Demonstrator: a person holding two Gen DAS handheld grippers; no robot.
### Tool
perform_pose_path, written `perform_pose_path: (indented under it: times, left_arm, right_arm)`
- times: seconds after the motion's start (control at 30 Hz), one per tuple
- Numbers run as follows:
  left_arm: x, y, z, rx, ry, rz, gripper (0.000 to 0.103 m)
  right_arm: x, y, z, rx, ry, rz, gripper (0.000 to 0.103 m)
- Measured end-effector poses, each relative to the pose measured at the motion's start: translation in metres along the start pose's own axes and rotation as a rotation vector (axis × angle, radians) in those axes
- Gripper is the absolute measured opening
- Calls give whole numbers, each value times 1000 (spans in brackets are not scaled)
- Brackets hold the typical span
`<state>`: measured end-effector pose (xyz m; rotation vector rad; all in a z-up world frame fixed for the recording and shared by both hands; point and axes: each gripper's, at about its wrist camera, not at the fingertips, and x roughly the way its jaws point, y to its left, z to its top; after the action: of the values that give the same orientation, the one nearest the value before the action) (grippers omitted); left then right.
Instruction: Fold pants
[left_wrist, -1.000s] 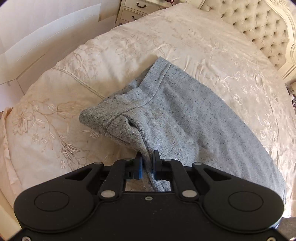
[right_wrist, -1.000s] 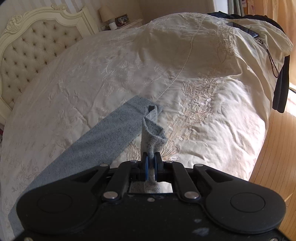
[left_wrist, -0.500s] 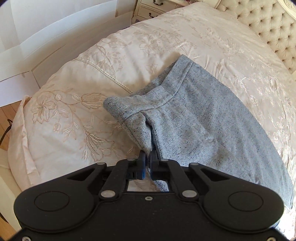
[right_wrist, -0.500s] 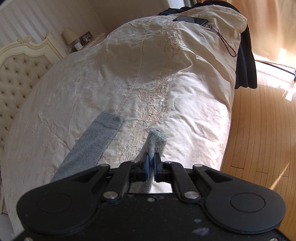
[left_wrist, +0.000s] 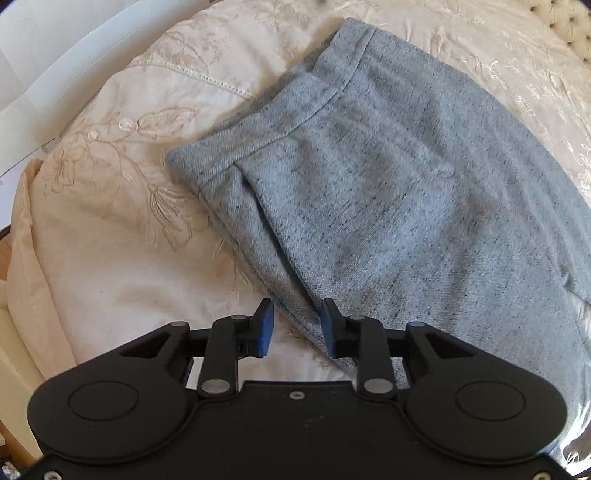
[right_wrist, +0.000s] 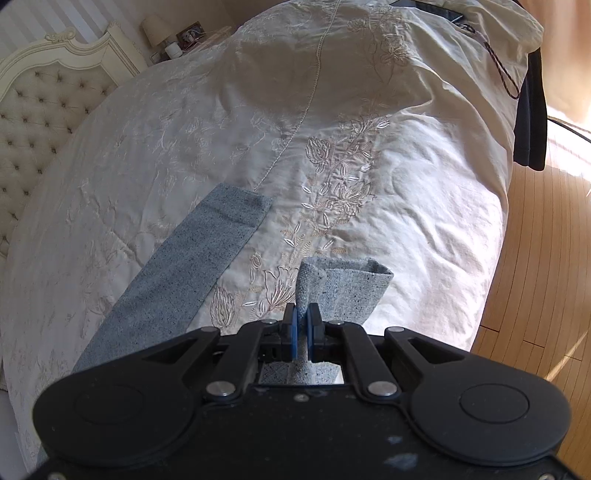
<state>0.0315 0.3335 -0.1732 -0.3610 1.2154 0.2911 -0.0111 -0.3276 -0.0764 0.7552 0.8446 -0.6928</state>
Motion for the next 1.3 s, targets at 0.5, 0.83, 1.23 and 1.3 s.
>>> perform_pose_path:
  times: [0.5, 0.83, 1.23, 1.3]
  left_arm:
    - [39, -4, 12, -179, 6, -84, 64]
    - [-48, 12, 40, -337, -60, -256, 11]
    - [-65, -37, 120, -383, -86, -217, 10]
    - [-53, -55, 139, -382, -91, -199, 10]
  right_arm:
    - [20, 26, -1, -84, 43, 7, 6]
    - [-3, 9, 12, -2, -8, 29, 6]
    - [-8, 12, 59, 156, -95, 114, 6]
    - [10, 25, 68, 149, -88, 114, 6]
